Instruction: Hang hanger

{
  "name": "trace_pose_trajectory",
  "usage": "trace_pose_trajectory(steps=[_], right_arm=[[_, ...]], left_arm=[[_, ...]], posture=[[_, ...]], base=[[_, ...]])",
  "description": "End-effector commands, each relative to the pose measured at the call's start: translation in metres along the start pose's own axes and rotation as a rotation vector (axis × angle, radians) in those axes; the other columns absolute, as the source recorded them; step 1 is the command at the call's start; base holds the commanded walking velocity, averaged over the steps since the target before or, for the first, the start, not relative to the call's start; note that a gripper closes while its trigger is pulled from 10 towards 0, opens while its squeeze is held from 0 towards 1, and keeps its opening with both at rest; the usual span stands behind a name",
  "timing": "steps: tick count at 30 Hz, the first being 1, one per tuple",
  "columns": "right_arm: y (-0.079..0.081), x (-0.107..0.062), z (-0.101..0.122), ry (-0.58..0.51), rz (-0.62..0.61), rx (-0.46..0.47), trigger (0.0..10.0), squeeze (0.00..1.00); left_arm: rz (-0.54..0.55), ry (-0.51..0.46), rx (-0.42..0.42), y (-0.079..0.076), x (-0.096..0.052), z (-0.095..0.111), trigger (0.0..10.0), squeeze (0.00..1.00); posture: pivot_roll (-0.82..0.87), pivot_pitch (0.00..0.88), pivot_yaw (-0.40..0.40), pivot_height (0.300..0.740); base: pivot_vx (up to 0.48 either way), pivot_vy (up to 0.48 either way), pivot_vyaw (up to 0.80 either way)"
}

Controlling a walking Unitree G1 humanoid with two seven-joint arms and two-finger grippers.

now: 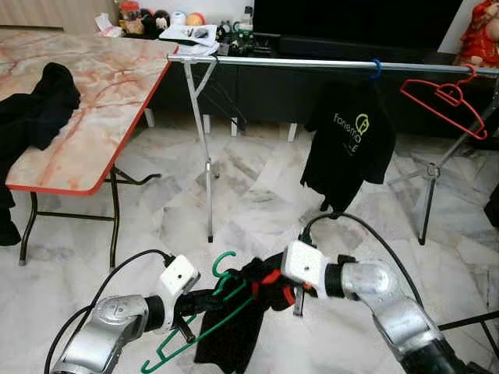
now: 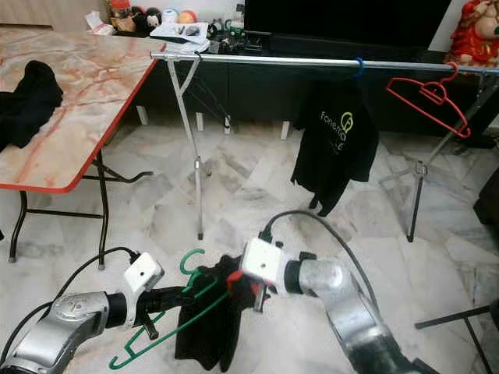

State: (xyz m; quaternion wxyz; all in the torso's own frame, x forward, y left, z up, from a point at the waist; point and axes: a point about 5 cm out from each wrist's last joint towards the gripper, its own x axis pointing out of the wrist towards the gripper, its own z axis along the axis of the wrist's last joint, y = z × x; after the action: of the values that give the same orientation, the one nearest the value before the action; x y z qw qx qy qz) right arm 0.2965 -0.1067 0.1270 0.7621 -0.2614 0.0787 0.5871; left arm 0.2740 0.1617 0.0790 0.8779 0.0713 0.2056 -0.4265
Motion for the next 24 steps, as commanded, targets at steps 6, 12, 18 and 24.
trace_pose_trajectory(steps=[6,12,18,24], right_arm=[[-0.010,-0.002,-0.011,0.103,-0.095,-0.028,10.0,0.00],[-0.029,-0.011,-0.018,0.168,-0.250,-0.013,10.0,0.00],[-0.028,-0.003,-0.012,0.109,-0.244,-0.003,10.0,0.00],[-0.005,0.005,0.008,-0.033,-0.050,0.008,10.0,0.00]], left_arm=[[0.038,-0.015,0.003,0.005,-0.001,0.001,10.0,0.00],[0.045,-0.021,0.007,0.006,-0.001,0.001,10.0,0.00],[0.041,-0.023,0.007,0.005,0.000,0.001,10.0,0.00],[0.035,-0.040,0.007,0.005,-0.001,0.003,10.0,0.00]], posture=[[0.08,0.131,-0.053,0.740],[0.07,0.131,-0.054,0.740],[0.08,0.131,-0.054,0.740],[0.08,0.132,-0.054,0.740]], base=[[0.000,0.000,0.00],[0.000,0.000,0.00],[0.000,0.000,0.00],[0.000,0.000,0.00]])
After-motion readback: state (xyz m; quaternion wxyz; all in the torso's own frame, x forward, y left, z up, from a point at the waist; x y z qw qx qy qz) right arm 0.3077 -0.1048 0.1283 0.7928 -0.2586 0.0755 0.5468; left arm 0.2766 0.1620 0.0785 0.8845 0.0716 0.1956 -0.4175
